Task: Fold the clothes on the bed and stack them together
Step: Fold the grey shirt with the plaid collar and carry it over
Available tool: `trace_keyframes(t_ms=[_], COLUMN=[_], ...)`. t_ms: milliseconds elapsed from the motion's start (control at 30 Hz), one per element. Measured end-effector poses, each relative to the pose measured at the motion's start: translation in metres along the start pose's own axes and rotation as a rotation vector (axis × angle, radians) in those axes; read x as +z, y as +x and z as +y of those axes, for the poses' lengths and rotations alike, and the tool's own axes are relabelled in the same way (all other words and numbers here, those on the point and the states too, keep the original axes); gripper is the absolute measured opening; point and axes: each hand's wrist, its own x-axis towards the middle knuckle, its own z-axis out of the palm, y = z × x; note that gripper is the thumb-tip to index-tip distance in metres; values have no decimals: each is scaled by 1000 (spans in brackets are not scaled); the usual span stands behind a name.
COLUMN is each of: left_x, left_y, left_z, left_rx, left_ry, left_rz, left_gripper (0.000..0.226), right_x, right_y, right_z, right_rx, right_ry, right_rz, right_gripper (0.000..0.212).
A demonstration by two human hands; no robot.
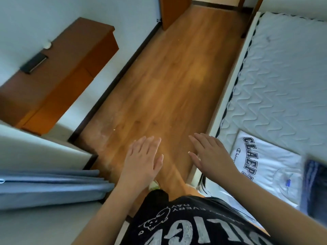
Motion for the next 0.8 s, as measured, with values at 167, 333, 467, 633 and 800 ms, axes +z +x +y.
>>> trace_keyframes(t_ms=[167,333,467,633,800], left_x=[-3,-4,-7,-20,-41], left_y=[40,74,98,147,206], left_z=[-53,-115,-163,-187,-173], left_rx=[3,60,82,172,256], left_ry=[38,26,4,14,-40], left_rz=[25,7,31,67,115], left_gripper=[56,55,51,50,48], right_x=[15,27,26,20,15], right_y=[55,121,167,204,239], right_z=[-26,-71,-102,-108,-80], right_rx=[16,13,41,125,197], right_ry=[-13,-24,-31,-19,-10], right_rz=[-40,-118,-147,-63,58], right_gripper=[56,57,59,53,45])
